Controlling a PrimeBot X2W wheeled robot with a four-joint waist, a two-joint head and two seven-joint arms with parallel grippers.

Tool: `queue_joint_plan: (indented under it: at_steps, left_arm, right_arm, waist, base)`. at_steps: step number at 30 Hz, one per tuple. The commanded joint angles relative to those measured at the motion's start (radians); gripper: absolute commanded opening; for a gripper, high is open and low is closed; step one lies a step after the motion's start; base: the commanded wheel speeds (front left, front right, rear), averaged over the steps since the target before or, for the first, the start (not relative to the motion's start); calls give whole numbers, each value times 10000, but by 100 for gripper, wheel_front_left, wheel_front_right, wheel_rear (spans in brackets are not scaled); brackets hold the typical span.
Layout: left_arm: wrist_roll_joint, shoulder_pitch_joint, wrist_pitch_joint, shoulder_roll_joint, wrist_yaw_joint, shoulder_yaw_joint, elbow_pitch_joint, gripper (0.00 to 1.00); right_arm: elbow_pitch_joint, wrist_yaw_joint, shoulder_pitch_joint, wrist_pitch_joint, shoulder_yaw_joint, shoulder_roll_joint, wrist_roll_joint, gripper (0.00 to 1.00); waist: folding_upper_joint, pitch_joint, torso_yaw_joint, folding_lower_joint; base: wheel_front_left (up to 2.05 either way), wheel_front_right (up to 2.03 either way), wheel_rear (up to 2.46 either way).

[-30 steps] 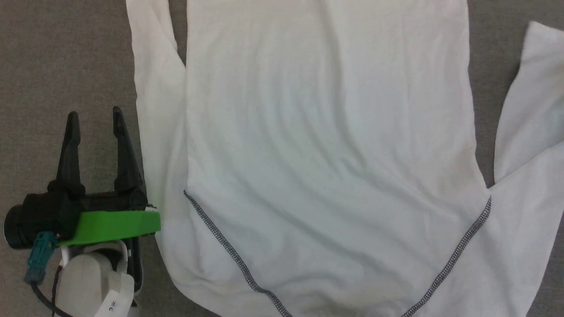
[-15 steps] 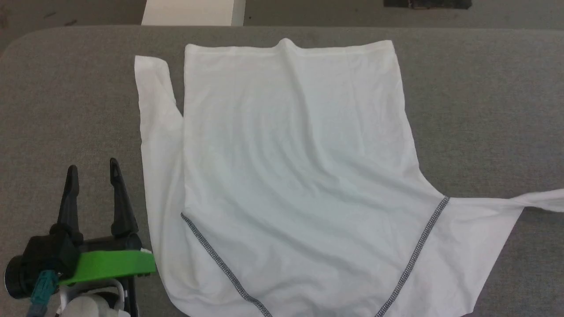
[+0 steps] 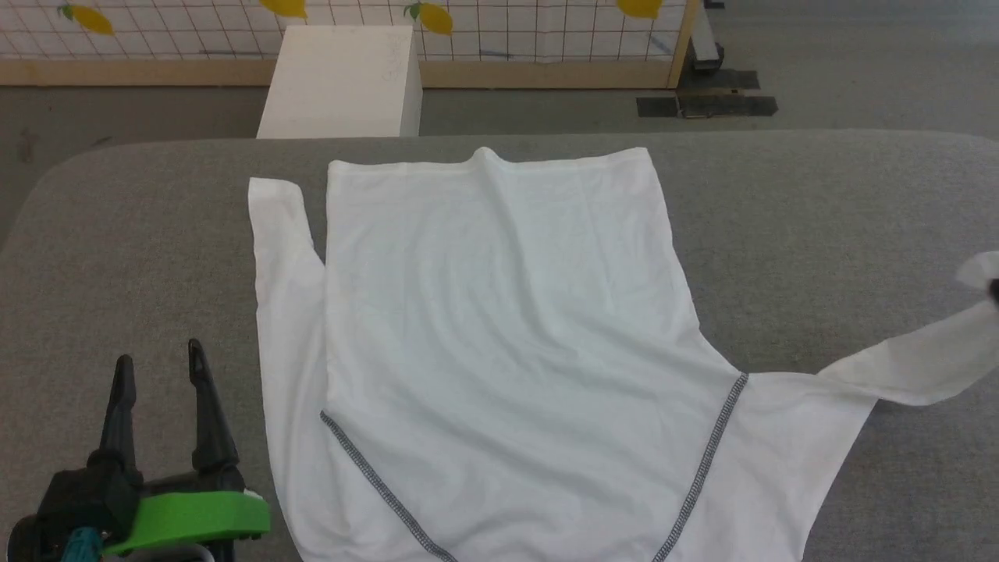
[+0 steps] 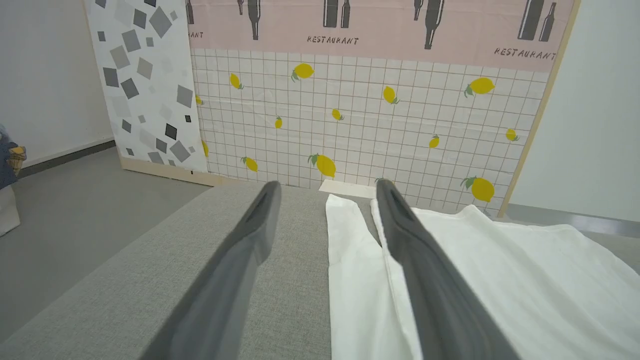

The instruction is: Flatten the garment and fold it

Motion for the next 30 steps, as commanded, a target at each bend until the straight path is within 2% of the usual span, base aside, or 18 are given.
queue_joint_plan:
  at_steps: [1,5,10,13,17,23,28,29,30]
  left_arm:
    - [-45,125,-36,-35,56,-21,-40,100]
    - [-47,96,-36,-39,47,-142,-42,100]
    - [-27,-60,-36,-42,-19,-287,-15,100]
    - [-29,-122,-36,-44,-43,-341,5,100]
    - [-109,-201,-36,-47,-49,-436,59,100]
    - [-175,-420,-36,-50,-65,-632,105,100]
    - [-239,-528,-36,-52,-20,-710,147,100]
    - [-253,-523,-36,-52,-6,-721,155,100]
    - [-271,-515,-36,-53,14,-737,175,100]
  right_arm:
    - [-375,-15,170,108,579,265,215,0]
    - [-1203,-15,87,508,2727,1043,545,0]
    - [-1074,-15,-456,396,4797,1808,737,0]
    - [-474,-15,-889,187,6073,2216,832,0]
    - [618,-15,-1610,-233,7284,2872,981,0]
    - [2503,-15,-2797,-1058,8390,3596,1152,0]
    - [4141,-15,-3527,-1269,9271,3776,1025,0]
    - [4365,-15,-3598,-1182,9480,3785,1094,29]
    - [4549,-15,-3711,-1134,9724,3782,1204,100]
  waist:
    - [-1,-133,-39,1]
    - [-1,-148,72,1]
    - [-1,-51,289,1]
    - [-1,17,459,1]
    - [-1,159,756,1]
    - [-1,444,1252,1]
    - [-1,665,1491,1]
    - [-1,687,1503,1]
    - [-1,707,1511,1]
  base:
    - [0,0,0]
    - [0,0,0]
    - [0,0,0]
    - [0,0,0]
    - [0,0,0]
    - [0,0,0]
    - [0,0,0]
    - [0,0,0]
    - [0,0,0]
